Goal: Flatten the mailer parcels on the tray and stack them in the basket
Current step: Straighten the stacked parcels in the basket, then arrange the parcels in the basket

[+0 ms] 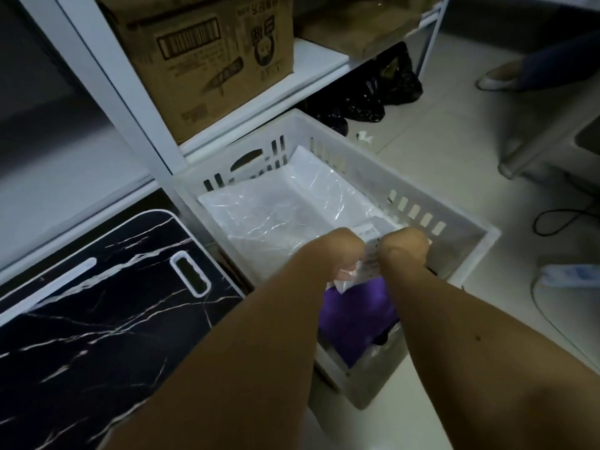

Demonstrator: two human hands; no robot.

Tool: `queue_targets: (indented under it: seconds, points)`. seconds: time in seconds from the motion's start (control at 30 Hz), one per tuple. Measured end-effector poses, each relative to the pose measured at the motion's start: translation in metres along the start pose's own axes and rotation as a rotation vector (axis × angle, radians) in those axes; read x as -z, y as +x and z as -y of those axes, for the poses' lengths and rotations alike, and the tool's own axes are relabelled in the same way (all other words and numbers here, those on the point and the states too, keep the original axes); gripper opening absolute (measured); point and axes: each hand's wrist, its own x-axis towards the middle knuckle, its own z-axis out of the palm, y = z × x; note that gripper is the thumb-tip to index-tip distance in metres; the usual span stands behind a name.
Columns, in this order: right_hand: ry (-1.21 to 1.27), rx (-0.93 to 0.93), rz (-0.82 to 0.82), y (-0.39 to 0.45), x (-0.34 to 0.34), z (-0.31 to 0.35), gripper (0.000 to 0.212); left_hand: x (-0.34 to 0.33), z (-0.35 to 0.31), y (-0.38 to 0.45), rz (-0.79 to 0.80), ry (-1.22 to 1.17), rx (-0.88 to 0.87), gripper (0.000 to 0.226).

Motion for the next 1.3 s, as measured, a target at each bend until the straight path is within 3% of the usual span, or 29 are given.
queue_targets:
  seconds: [0.2, 0.27, 0.33, 0.43, 0.53, 0.67, 0.93, 1.1, 1.2, 1.3]
  points:
    - [-0.307, 0.018, -0.161, 0.010, -0.008, -0.022, 0.040, 0.004, 0.017, 0.021, -0.033, 0.488, -0.143, 0.045]
    - [-0.315, 0.036, -0.243, 0.004, -0.017, -0.020, 0.039, -0.001, 0.026, 0.028, 0.035, 0.586, -0.141, 0.044]
    - [-0.292, 0.168, -0.259, -0.006, -0.030, -0.013, 0.036, -0.006, 0.030, 0.034, 0.071, 0.661, -0.127, 0.039]
    - [-0.275, 0.370, -0.051, -0.017, -0.056, -0.014, 0.034, -0.008, 0.039, 0.036, 0.090, 0.720, -0.093, 0.038]
    - [-0.349, 0.346, 0.183, -0.018, -0.076, -0.027, 0.041, 0.005, 0.053, 0.043, -0.024, 0.806, -0.086, 0.036]
    - [-0.419, 0.270, 0.310, -0.008, -0.090, -0.033, 0.055, 0.017, 0.057, 0.048, -0.068, 0.807, -0.067, 0.040]
    - [-0.451, 0.228, 0.399, -0.006, -0.101, -0.034, 0.059, 0.014, 0.059, 0.046, -0.023, 0.815, -0.049, 0.041]
    - [-0.618, 0.376, 0.462, -0.009, -0.092, -0.030, 0.061, 0.020, 0.059, 0.037, 0.018, 0.841, -0.043, 0.039]
    - [-0.594, 0.260, 0.368, -0.006, -0.101, -0.023, 0.069, 0.023, 0.059, 0.031, 0.038, 0.840, -0.019, 0.041]
    - [-0.486, 0.209, 0.271, -0.022, -0.077, -0.010, 0.054, 0.026, 0.051, 0.014, 0.031, 0.824, -0.024, 0.047]
